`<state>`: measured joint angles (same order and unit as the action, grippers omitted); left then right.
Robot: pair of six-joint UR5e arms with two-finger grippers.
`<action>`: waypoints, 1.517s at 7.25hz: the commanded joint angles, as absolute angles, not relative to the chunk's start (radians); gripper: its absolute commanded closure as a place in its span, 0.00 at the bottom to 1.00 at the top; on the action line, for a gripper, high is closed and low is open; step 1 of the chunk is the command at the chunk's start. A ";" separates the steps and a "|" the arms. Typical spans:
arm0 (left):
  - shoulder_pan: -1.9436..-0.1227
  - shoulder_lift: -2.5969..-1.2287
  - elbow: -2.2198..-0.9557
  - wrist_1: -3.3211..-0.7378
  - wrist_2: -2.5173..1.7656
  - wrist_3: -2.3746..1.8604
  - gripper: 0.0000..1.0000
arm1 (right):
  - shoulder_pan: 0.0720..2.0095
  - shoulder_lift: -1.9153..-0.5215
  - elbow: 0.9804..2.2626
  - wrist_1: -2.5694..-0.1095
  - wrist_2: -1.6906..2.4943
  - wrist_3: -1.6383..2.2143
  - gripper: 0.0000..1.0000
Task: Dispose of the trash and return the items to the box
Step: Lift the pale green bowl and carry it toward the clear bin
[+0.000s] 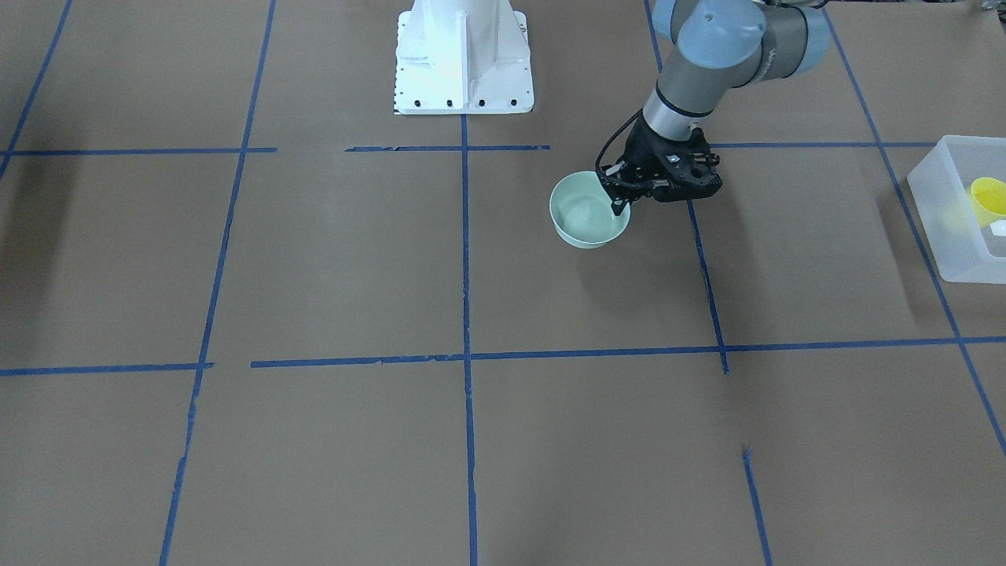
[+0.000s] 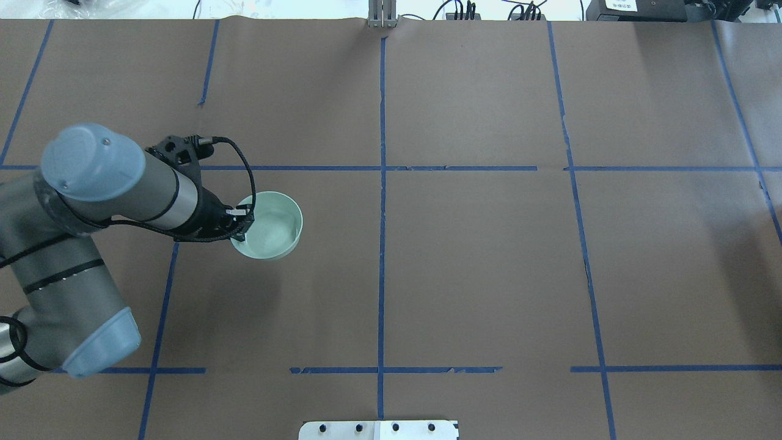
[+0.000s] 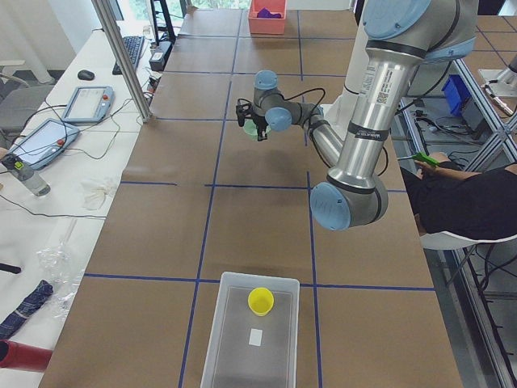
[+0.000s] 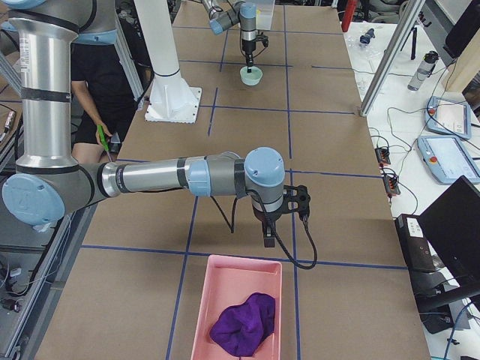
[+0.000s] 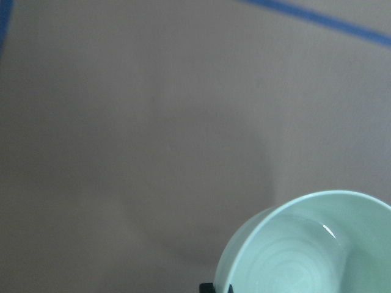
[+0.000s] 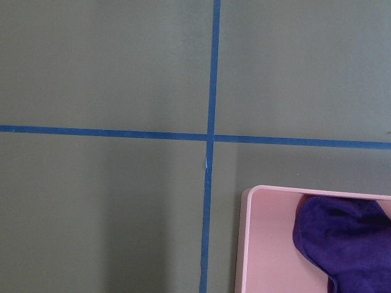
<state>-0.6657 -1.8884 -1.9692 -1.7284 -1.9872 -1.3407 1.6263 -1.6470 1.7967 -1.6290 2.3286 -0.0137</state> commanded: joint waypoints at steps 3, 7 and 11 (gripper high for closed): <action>-0.915 -1.869 -2.003 -1.591 -2.083 -0.972 1.00 | 1.617 -1.646 1.770 -1.628 2.367 -0.009 0.00; -1.167 -1.778 -1.933 -1.578 -2.193 -0.562 1.00 | 1.606 -1.574 1.660 -1.626 2.420 -0.009 0.00; -1.463 -1.756 -1.663 -1.578 -2.243 -0.081 1.00 | 1.608 -1.578 1.664 -1.615 2.431 -0.009 0.00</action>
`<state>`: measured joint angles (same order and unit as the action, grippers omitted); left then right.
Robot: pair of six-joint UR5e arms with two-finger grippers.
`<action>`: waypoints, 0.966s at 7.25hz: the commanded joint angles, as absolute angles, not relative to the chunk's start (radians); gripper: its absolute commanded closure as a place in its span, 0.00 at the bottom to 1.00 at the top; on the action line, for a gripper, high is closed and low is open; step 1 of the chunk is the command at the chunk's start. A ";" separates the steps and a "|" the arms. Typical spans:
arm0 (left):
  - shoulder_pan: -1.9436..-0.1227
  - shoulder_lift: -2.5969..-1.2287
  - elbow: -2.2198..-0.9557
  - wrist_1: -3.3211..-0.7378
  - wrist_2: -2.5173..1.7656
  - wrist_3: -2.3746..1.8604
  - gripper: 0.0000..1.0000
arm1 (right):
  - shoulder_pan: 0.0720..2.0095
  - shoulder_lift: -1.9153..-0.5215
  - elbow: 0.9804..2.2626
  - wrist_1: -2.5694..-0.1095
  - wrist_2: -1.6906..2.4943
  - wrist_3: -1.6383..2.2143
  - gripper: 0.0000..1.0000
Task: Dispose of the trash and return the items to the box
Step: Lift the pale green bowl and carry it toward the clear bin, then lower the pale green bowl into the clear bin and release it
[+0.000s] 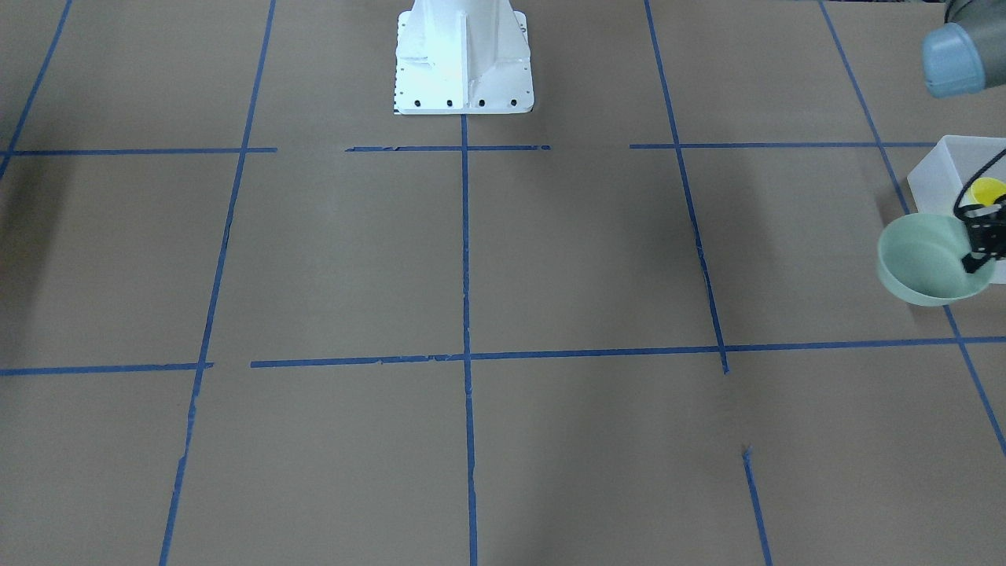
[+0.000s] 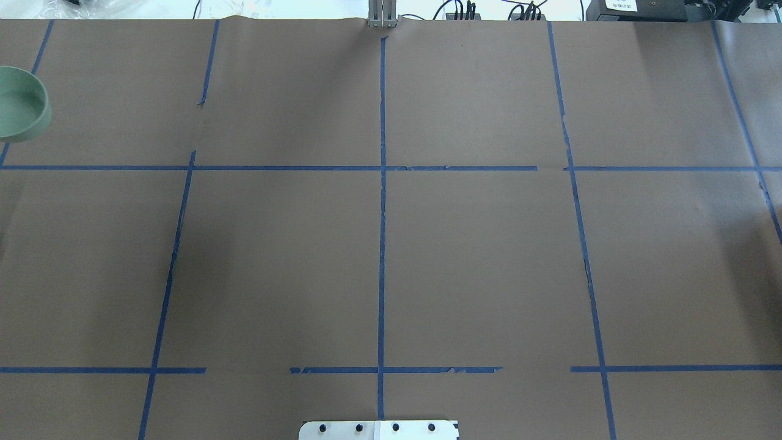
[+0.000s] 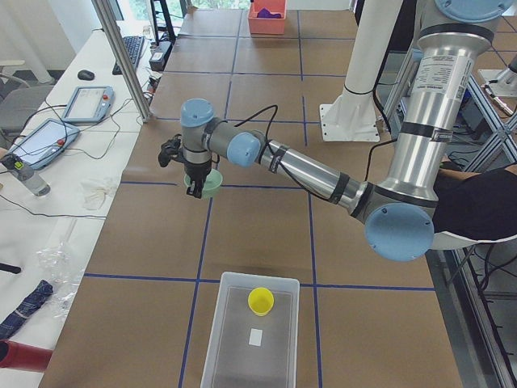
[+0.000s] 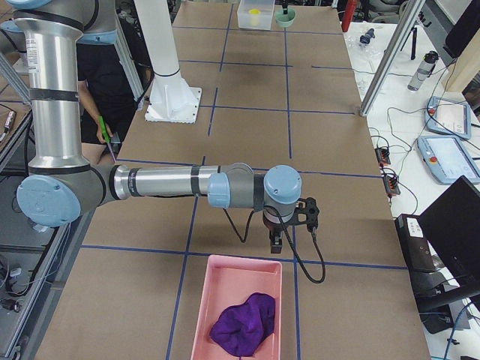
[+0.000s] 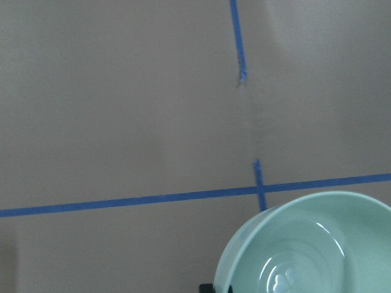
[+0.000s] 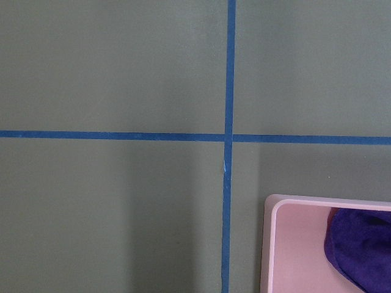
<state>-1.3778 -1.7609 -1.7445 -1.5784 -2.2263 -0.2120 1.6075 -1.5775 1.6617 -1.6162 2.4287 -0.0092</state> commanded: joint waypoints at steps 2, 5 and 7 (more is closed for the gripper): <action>-1.598 -1.735 -1.541 -1.585 -2.241 0.096 1.00 | 1.608 -1.578 1.672 -1.615 2.431 -0.009 0.00; -1.715 -1.683 -1.396 -1.592 -2.167 0.259 1.00 | 1.608 -1.578 1.675 -1.614 2.431 -0.009 0.00; -1.713 -1.555 -1.385 -1.705 -2.138 0.262 1.00 | 1.608 -1.575 1.675 -1.614 2.431 -0.011 0.00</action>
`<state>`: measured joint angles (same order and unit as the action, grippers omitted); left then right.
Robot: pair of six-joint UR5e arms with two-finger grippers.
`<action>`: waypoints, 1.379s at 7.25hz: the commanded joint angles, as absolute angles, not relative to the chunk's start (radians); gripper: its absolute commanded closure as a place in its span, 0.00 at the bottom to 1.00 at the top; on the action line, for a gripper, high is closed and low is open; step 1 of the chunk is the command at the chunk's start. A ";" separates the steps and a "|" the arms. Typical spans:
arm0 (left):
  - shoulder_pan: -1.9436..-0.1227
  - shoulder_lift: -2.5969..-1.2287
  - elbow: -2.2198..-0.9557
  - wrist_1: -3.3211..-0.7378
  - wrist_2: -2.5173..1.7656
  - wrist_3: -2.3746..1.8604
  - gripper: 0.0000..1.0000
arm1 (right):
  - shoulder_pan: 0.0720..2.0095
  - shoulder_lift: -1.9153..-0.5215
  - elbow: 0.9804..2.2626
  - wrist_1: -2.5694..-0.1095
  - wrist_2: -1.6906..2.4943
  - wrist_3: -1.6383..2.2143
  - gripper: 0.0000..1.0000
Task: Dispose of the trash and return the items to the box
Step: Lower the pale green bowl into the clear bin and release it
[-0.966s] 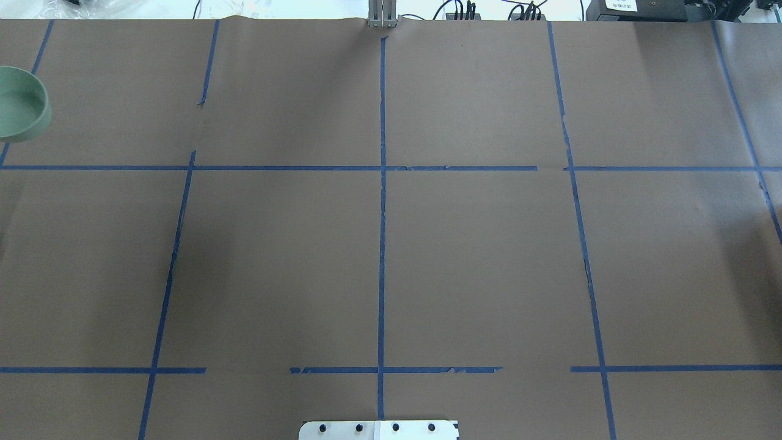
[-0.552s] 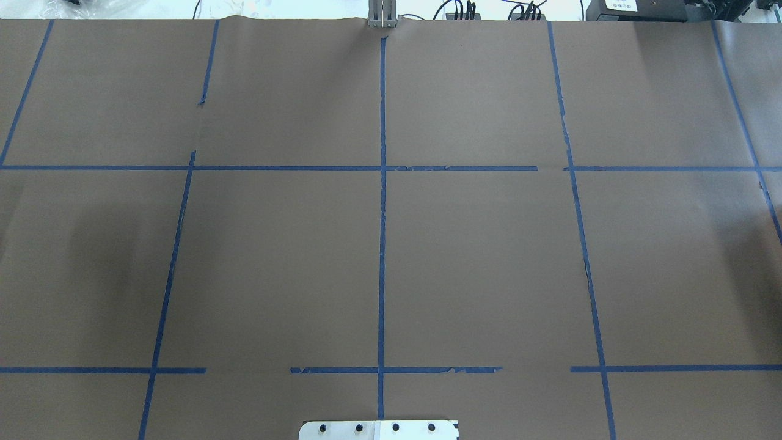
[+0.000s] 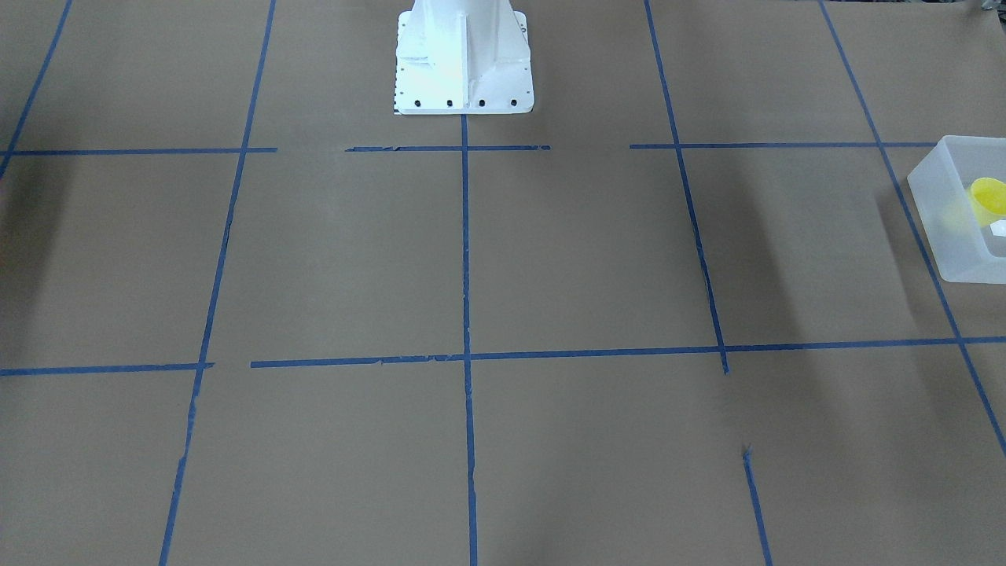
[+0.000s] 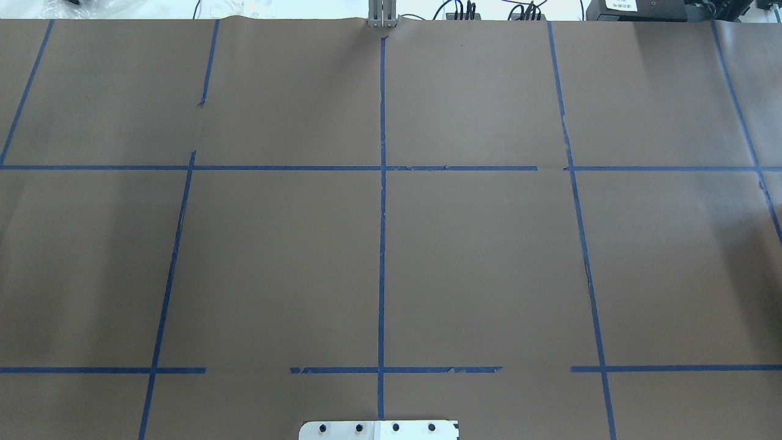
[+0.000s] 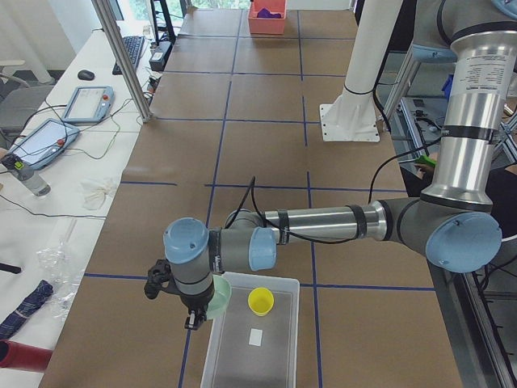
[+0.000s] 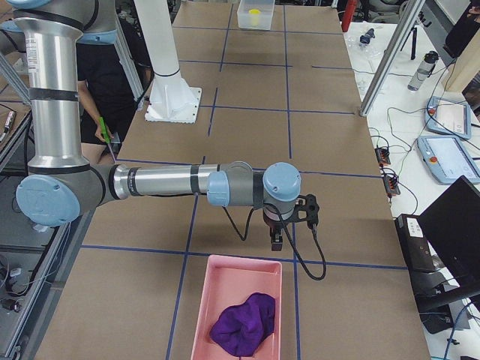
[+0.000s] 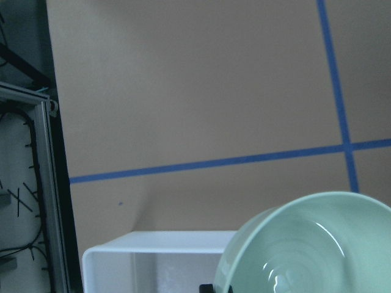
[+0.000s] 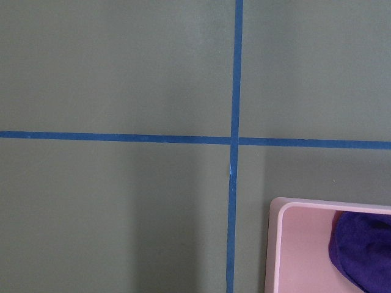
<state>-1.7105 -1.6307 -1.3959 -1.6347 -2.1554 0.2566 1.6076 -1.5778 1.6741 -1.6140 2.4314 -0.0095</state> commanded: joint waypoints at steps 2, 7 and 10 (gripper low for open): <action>-1.712 -1.479 -1.374 -1.794 -2.096 0.262 1.00 | 1.608 -1.574 1.675 -1.614 2.431 -0.011 0.00; -1.710 -1.485 -1.288 -1.890 -2.074 0.259 0.01 | 1.608 -1.574 1.671 -1.577 2.428 -0.009 0.00; -1.710 -1.494 -1.305 -1.887 -2.074 0.261 0.00 | 1.608 -1.575 1.672 -1.577 2.428 -0.009 0.00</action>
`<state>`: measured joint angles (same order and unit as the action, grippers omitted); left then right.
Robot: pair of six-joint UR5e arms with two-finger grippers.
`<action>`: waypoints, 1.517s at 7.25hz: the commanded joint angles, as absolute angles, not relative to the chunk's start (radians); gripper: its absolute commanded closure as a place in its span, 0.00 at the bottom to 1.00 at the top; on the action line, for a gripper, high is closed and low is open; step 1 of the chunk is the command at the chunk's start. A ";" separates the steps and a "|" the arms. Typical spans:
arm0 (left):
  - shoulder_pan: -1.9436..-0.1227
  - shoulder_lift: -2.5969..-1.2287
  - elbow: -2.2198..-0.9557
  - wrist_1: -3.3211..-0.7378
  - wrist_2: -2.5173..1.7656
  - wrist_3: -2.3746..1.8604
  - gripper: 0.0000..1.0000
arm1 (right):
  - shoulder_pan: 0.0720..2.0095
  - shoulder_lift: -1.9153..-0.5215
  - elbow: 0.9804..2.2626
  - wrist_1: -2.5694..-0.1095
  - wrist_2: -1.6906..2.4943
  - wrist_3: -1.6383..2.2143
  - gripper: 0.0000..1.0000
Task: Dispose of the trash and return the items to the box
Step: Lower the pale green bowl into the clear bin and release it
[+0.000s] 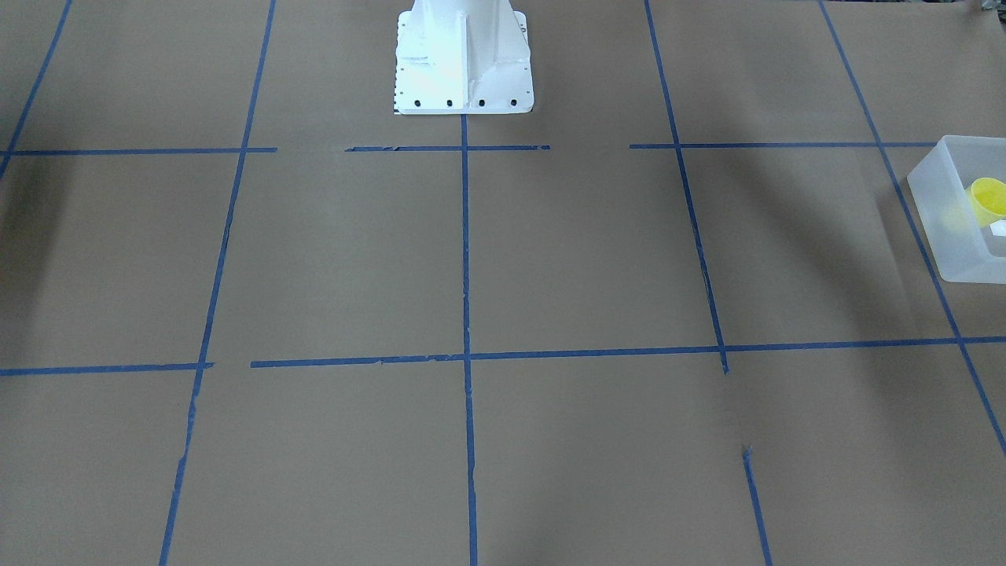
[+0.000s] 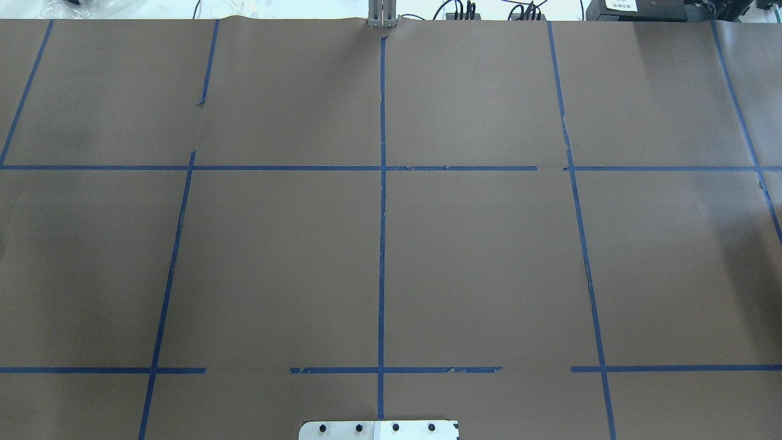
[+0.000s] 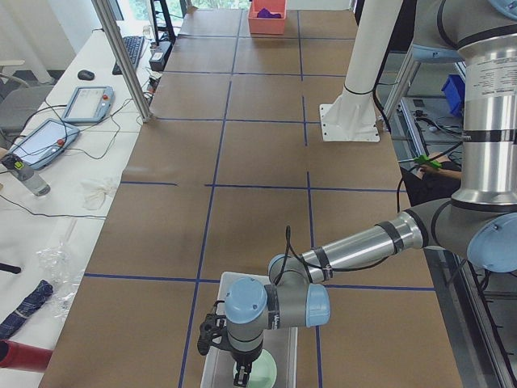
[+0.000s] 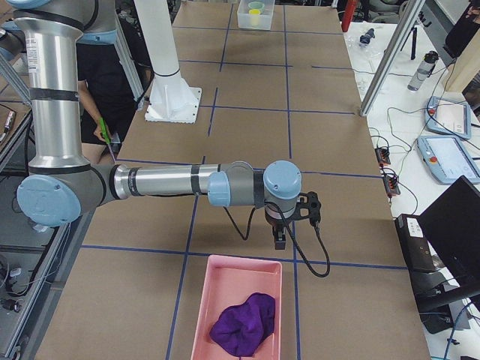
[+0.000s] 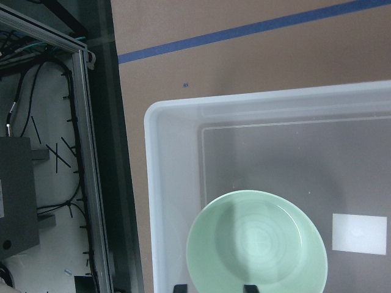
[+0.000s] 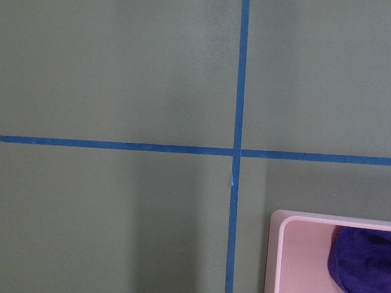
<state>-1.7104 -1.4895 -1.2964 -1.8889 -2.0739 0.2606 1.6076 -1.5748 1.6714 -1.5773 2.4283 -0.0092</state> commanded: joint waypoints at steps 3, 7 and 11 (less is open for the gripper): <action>-1.712 -1.505 -1.474 -1.882 -2.086 0.245 0.00 | 1.609 -1.575 1.675 -1.574 2.430 -0.009 0.00; -1.704 -1.535 -1.578 -1.891 -2.127 0.250 0.00 | 1.609 -1.575 1.675 -1.572 2.430 -0.009 0.00; -1.597 -1.548 -1.704 -1.657 -2.222 0.244 0.00 | 1.609 -1.575 1.677 -1.572 2.431 -0.014 0.00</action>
